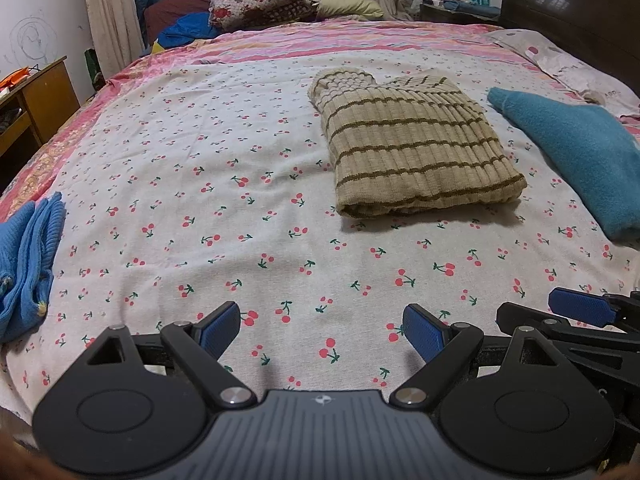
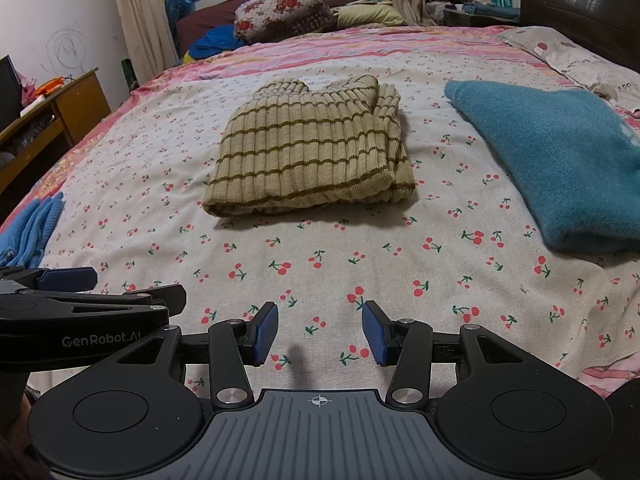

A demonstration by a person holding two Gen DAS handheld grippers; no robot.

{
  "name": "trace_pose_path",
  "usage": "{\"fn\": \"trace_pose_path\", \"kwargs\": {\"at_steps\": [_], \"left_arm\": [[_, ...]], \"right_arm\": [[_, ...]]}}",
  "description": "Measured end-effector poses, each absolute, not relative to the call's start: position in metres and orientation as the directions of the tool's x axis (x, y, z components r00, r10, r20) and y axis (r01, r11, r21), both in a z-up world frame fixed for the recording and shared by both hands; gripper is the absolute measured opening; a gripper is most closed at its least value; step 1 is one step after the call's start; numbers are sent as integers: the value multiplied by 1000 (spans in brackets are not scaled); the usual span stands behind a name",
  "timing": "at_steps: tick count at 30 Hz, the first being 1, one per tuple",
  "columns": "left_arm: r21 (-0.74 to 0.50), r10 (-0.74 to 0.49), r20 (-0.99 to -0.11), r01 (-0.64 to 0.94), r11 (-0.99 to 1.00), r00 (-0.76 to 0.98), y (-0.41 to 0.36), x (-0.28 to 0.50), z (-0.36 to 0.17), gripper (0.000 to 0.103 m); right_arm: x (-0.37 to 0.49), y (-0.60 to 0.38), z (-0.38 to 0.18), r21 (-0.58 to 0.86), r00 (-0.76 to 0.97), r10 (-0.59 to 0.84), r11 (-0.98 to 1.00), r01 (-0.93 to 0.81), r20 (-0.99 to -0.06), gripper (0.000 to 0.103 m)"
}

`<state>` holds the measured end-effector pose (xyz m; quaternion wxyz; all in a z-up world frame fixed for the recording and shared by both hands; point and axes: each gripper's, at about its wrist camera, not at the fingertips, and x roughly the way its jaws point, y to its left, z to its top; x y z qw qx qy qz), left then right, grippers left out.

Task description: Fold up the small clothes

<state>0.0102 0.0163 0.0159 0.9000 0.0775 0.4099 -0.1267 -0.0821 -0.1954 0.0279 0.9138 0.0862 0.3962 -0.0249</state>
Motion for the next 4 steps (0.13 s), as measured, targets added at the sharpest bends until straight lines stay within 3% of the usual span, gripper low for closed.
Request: {"fn": "trace_pose_path", "kwargs": {"at_steps": [4], "left_arm": [[38, -162, -757, 289, 957, 633, 17, 11, 16, 92]], "right_arm": [[-82, -195, 28, 138, 685, 23, 984, 113, -728, 49]]}}
